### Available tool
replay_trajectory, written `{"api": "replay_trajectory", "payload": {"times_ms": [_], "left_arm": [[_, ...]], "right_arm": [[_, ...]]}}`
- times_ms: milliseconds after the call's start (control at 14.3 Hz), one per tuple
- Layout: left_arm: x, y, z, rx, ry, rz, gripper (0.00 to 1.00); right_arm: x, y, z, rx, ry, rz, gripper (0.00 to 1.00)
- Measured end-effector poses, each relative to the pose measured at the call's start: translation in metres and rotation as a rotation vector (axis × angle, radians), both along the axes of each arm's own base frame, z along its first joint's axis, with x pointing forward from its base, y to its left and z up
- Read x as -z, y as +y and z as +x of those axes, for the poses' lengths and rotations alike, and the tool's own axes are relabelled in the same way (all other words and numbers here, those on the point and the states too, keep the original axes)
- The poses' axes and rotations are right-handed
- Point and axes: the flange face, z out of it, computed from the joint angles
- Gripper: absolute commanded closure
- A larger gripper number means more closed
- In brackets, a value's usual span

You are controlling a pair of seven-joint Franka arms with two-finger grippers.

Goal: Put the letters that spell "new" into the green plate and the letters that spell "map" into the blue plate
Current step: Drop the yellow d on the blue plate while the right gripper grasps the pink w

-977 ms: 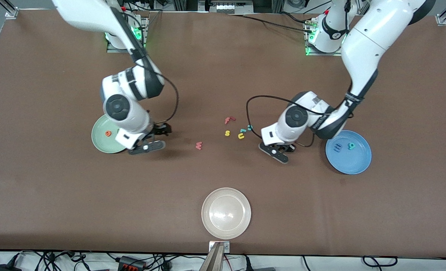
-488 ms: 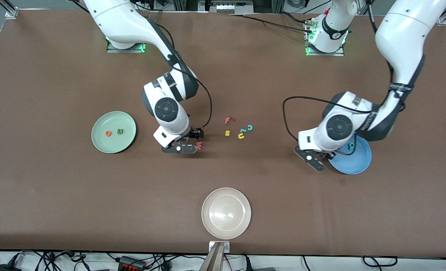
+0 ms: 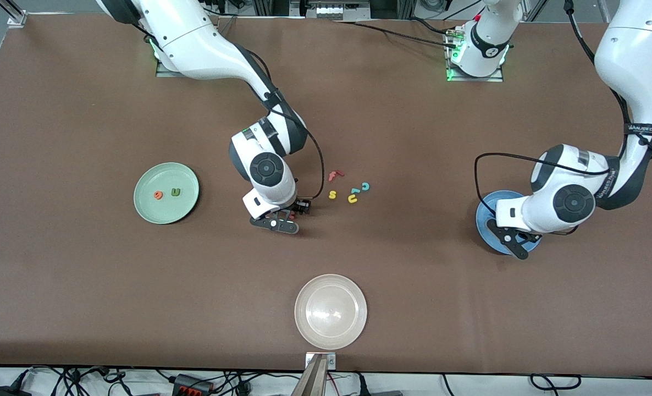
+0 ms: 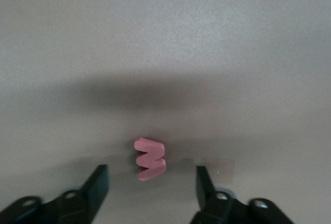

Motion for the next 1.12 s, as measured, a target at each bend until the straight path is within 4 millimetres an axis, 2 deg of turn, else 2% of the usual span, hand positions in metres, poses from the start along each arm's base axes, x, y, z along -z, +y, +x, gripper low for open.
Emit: {"api": "replay_trajectory", "payload": {"times_ms": [209,349,558,767,1116], "left_arm": [[0.009,0.013,0.003,0.024,-0.027,0.028,0.0],[0.004,0.013,0.004,0.024,-0.037,0.02,0.0],[-0.014,-0.006,0.006,0.028,-0.016,0.016,0.0],[-0.058,-0.029,0.008,-0.061,0.052,0.029,0.0],[-0.167,-0.078,-0.001,-0.311,0.108,0.119,0.0]], "right_arm": [[0.008,0.0,-0.001,0.002,0.0,-0.001,0.35],[0.012,0.0,-0.001,0.002,0.001,-0.003,0.49],[0.015,0.002,-0.003,-0.001,0.002,-0.004,0.69],[0.013,0.003,-0.002,-0.002,-0.002,-0.001,0.89],[0.007,-0.002,0.006,0.007,-0.018,-0.003,0.94]]}}
